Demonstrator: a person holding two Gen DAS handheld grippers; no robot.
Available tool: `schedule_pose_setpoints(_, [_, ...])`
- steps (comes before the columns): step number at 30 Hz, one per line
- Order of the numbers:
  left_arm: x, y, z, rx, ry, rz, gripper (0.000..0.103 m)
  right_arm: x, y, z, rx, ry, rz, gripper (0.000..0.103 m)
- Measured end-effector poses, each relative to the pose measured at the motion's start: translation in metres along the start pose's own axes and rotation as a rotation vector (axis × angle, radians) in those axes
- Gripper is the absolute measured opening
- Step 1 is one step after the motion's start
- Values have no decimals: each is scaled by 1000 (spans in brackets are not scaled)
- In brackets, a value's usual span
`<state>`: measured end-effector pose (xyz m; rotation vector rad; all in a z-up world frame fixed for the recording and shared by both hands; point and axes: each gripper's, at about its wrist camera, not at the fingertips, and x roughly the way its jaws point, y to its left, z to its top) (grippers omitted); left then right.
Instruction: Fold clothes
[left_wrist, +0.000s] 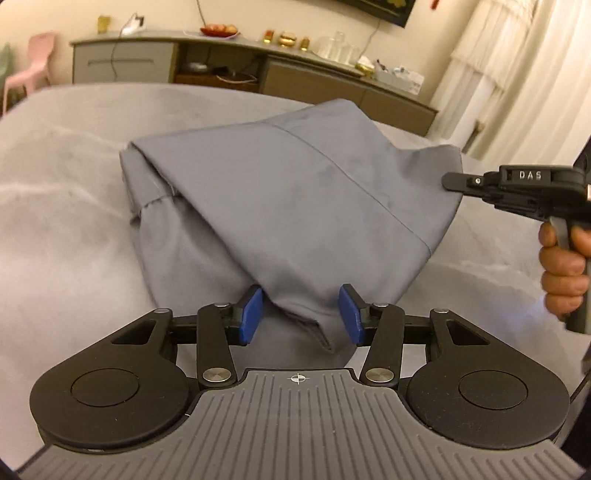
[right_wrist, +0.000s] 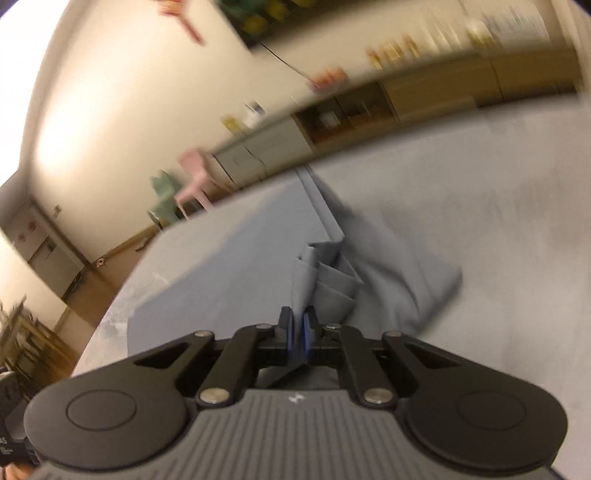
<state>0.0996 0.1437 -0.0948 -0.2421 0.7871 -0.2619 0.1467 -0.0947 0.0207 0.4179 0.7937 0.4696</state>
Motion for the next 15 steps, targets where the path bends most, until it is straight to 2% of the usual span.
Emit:
schedule_pose_setpoints(5, [3, -14, -6, 105, -19, 20, 42, 14, -11, -4, 28, 30, -12, 6])
schedule_pose_setpoints(8, [6, -16, -9, 112, -26, 21, 42, 22, -17, -6, 45, 49, -20, 5])
schedule_pose_setpoints(10, [7, -16, -6, 109, -26, 17, 42, 21, -22, -9, 55, 45, -38, 9])
schedule_pose_setpoints(11, [7, -16, -3, 101, -27, 15, 42, 12, -27, -13, 58, 24, -63, 19])
schedule_pose_setpoints(12, [5, -15, -3, 95, -28, 14, 42, 7, -31, -14, 58, 2, -90, 23])
schedule_pose_setpoints(13, [2, -15, -4, 90, -28, 17, 42, 7, -33, -14, 47, -13, -131, 21])
schedule_pose_setpoints(15, [-3, -15, -4, 82, -29, 24, 41, 10, -35, -15, -10, -26, -248, 5])
